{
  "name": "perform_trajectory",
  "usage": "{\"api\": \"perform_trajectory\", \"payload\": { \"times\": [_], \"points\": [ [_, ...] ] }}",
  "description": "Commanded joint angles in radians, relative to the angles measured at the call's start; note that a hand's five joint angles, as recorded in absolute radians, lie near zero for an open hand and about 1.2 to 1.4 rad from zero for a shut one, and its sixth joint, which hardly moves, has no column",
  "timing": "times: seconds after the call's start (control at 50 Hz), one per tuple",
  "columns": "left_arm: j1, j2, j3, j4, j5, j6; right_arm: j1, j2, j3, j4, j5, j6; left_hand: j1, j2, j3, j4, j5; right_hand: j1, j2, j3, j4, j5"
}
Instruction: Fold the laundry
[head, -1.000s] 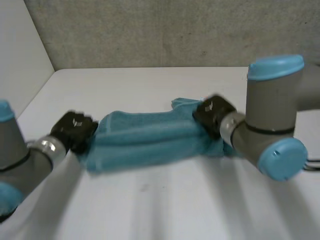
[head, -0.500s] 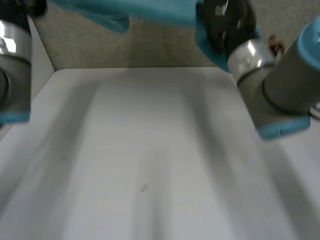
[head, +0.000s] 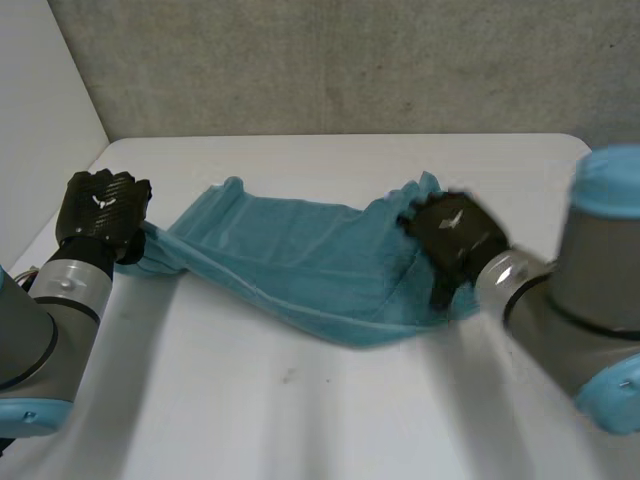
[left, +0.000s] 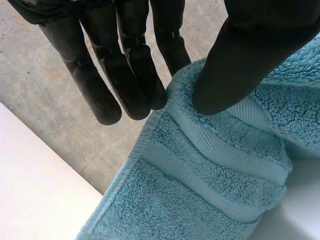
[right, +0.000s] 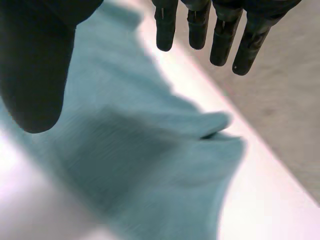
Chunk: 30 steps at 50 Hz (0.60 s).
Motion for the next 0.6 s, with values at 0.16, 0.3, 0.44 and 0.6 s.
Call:
{"api": "perform_trajectory", "payload": {
  "times": [0.16, 0.3, 0.44, 0.6],
  "points": [
    [0.004, 0.081, 0.000, -0.052, -0.003, -0.005, -0.257, -0.133, 0.078, -0.023, -0.176, 0.326, 0.241, 0.195, 0.202, 0.201, 0.263, -0.038, -0.051, -0.044, -0.061, -0.066],
    [0.002, 0.164, 0.011, -0.138, -0.002, -0.010, -0.337, -0.116, 0.100, 0.022, -0.209, 0.295, 0.241, 0.195, 0.202, 0.201, 0.263, 0.031, 0.018, 0.025, 0.007, 0.003],
    [-0.022, 0.309, 0.077, -0.264, -0.002, -0.034, -0.345, -0.035, 0.127, 0.030, -0.206, 0.286, 0.241, 0.195, 0.202, 0.201, 0.263, 0.031, 0.018, 0.025, 0.008, 0.003],
    [-0.079, 0.368, 0.164, -0.330, 0.000, -0.062, -0.301, 0.030, 0.158, -0.002, -0.206, 0.350, 0.241, 0.195, 0.202, 0.201, 0.263, 0.037, 0.024, 0.031, 0.013, 0.009]
  ]
}}
